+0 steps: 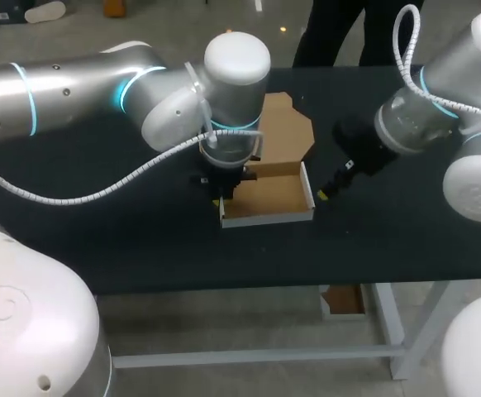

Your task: Assemble the packaging by folding the flat box into shape, placing the metal phone stand inside, and closing the box properly

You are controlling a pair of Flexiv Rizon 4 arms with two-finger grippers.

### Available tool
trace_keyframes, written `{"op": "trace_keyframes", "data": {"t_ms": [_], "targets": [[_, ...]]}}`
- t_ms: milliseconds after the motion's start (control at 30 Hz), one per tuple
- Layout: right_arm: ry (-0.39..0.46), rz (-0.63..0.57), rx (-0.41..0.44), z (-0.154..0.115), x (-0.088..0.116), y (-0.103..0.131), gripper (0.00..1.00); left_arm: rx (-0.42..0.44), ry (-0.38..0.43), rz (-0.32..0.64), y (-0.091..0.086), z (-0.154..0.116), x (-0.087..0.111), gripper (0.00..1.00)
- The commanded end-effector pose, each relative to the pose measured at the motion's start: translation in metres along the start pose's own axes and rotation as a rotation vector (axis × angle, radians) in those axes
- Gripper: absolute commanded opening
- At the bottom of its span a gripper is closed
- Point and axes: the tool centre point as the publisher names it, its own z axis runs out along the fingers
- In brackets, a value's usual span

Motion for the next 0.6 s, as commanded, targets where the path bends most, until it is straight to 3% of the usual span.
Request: {"op": "trace_keyframes", "data": {"t_ms": [33,600], "targets": [[0.137,-0.189,-0.080,-0.023,0.000,-0.019,1.00,0.007,-0.005,0.009,0.002,-0.001,-0.004,0.00],[0.168,-0.348,-0.052,-0.043,0.007,-0.034,1.00,0.061,-0.064,0.055,0.001,0.003,-0.028,0.00]]}}
